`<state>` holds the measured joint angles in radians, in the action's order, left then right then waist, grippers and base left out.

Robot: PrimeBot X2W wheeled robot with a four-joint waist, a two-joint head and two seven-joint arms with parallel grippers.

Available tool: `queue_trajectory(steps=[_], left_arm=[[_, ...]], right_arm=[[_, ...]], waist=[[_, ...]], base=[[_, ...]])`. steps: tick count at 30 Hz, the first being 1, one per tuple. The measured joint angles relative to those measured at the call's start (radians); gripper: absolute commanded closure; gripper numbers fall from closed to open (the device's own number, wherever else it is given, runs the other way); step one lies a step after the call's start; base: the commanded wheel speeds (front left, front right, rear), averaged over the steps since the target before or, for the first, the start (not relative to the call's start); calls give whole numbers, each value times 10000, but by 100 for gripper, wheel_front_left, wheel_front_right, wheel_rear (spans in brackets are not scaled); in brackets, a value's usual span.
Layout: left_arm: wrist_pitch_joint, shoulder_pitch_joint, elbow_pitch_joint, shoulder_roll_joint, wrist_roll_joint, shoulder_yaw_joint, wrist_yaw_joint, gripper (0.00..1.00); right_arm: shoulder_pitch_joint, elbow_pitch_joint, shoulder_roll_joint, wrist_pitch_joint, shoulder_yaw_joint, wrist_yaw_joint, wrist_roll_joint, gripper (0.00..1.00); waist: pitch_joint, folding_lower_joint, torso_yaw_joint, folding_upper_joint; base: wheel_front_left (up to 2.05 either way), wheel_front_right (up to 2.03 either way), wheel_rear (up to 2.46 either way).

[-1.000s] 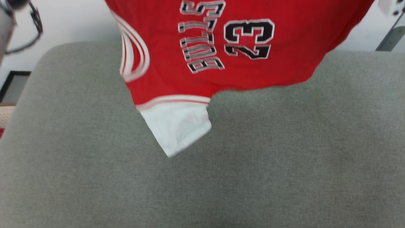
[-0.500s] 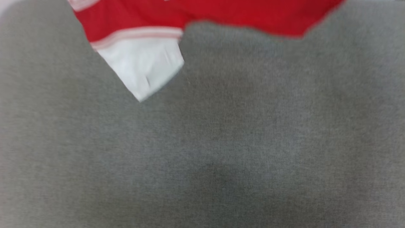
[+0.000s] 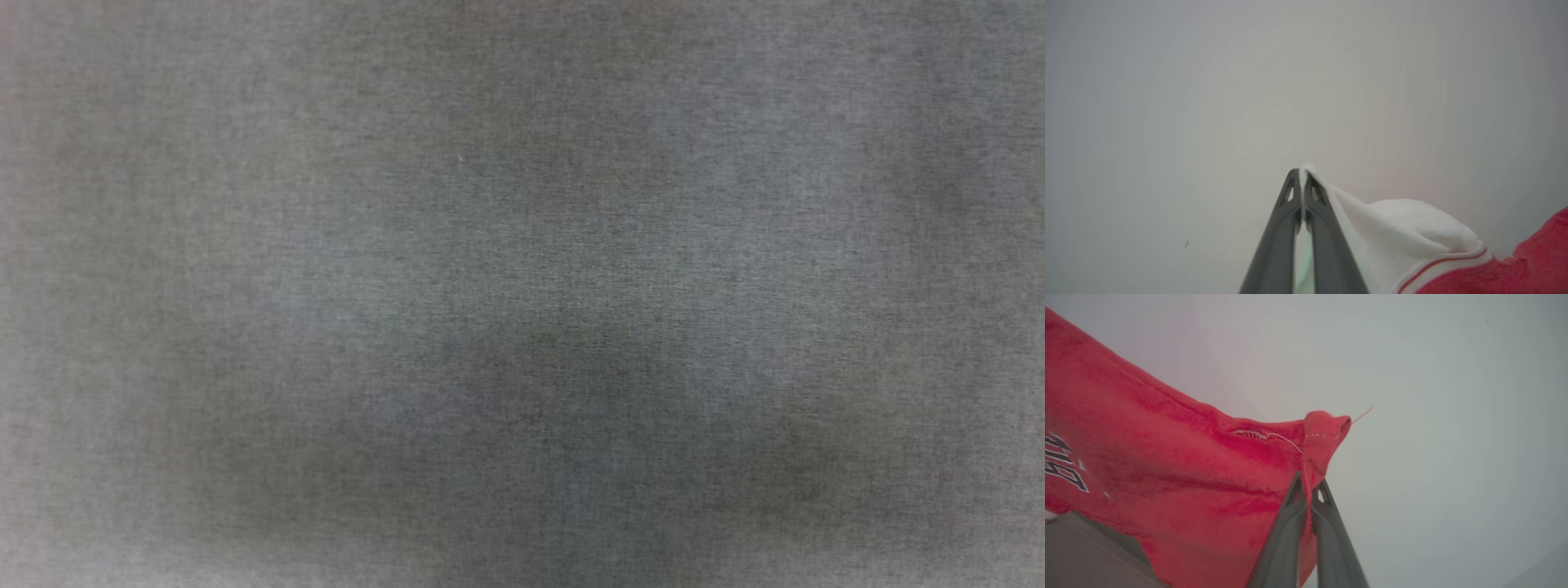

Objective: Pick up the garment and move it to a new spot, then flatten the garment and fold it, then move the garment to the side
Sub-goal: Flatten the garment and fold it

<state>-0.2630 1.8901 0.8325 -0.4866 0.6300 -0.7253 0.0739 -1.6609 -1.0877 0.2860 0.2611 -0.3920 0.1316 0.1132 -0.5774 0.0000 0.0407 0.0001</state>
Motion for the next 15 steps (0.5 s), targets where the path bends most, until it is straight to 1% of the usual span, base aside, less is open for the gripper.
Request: queue_trajectory(steps=[3,6,8,11,13,15], left_arm=[[-2,-838,56,2,-92,90,245,100],[69,-1707,506,6,138,-207,449,100],[600,-2379,709,100,508,-591,508,100],[1730,-3315,194,56,1373,-1415,537,100],[2514,-4014,-261,-174,2201,-1808,539,100],[3219,-4657,-694,-602,2819,-2113,539,100]], right_arm=[[565,-249,-23,0,-150,0,-84,100],[1056,-587,-50,-2,-433,0,111,100],[1539,-773,-109,-77,-708,0,454,100],[2221,-842,-144,-449,-1223,0,1120,100],[2724,-706,-86,-800,-1634,0,1651,100],[3370,-366,-12,-1154,-2023,0,2345,100]], waist=[[19,0,89,0],[215,0,155,0],[412,0,217,0],[745,-1,317,0],[980,0,378,0],[1226,0,437,0]], base=[[0,0,0],[0,0,0],[0,0,0],[0,0,0],[0,0,0],[0,0,0]])
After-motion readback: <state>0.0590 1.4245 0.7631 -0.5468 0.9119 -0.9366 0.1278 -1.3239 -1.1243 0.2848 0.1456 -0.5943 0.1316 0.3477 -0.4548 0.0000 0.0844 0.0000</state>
